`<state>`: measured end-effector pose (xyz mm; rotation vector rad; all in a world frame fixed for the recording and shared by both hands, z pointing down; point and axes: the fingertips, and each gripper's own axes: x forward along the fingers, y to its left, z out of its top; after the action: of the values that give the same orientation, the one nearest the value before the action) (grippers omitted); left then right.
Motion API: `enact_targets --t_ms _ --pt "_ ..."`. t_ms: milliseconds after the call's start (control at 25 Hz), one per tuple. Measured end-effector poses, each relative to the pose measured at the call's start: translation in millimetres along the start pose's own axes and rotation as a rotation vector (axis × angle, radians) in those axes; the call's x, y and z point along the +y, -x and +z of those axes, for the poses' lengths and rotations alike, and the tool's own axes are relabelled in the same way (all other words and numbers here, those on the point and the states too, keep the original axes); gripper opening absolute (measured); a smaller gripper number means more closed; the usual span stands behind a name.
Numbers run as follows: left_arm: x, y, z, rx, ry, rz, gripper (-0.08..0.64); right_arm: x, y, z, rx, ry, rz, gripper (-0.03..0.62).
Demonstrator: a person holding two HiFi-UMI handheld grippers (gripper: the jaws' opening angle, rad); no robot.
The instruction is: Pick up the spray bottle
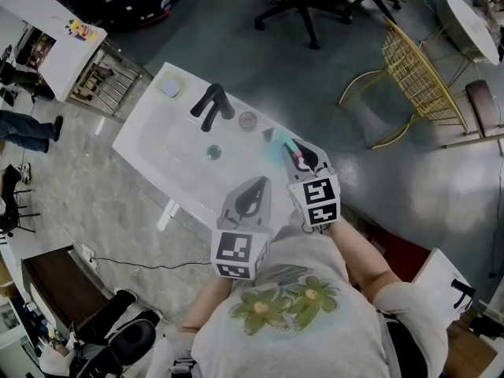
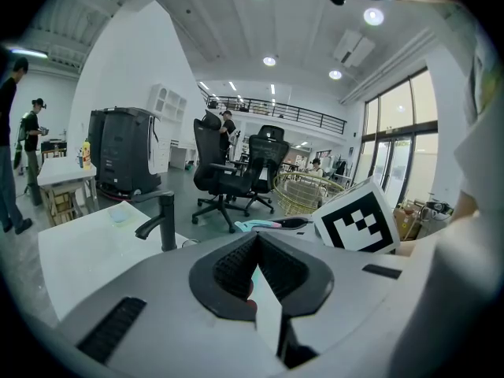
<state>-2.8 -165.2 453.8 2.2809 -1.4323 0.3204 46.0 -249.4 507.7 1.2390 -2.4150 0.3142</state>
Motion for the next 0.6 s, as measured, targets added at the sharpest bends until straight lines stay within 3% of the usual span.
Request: enact_targets --t_ms 600 --pt "-1.7 4.6 5.3 -0.021 -0.013 -0.007 0.009 4.1 12.6 12.2 -0.023 0.016 0.005 0.072"
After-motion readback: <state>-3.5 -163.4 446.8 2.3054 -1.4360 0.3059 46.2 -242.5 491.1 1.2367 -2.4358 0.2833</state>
